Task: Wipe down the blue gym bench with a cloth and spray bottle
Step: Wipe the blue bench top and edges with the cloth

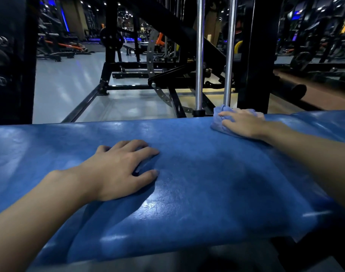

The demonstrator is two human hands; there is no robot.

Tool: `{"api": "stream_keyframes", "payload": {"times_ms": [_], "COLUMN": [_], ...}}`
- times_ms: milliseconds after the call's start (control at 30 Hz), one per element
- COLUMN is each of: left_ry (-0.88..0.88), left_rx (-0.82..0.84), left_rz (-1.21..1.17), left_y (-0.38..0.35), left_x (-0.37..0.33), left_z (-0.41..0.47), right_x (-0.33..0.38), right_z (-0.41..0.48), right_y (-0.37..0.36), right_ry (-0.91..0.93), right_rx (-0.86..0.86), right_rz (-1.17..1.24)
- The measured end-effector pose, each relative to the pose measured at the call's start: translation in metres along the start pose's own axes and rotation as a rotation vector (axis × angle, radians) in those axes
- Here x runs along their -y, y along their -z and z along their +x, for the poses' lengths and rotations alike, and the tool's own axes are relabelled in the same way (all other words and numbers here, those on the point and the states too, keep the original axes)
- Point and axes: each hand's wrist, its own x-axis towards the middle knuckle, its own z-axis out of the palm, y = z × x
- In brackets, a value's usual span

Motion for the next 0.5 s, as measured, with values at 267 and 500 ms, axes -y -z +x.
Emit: {"api": "stream_keyframes", "payload": {"times_ms": [267, 500], "left_ry": [0.015, 0.03], "left_rx": [0.009, -0.01], "left_rz": [-0.006, -0.013], "left_y": [0.003, 0.002], "left_x": [0.004, 0.011], "left_z": [0.001, 0.006], "right_x": [0.055, 0.08], "right_z": [-0.102, -0.177], "right_y": [-0.013, -0.007], "right_ry": [0.414, 0.832], "right_rx": [0.053, 0.045], "right_rz": [-0.039, -0.019]}}
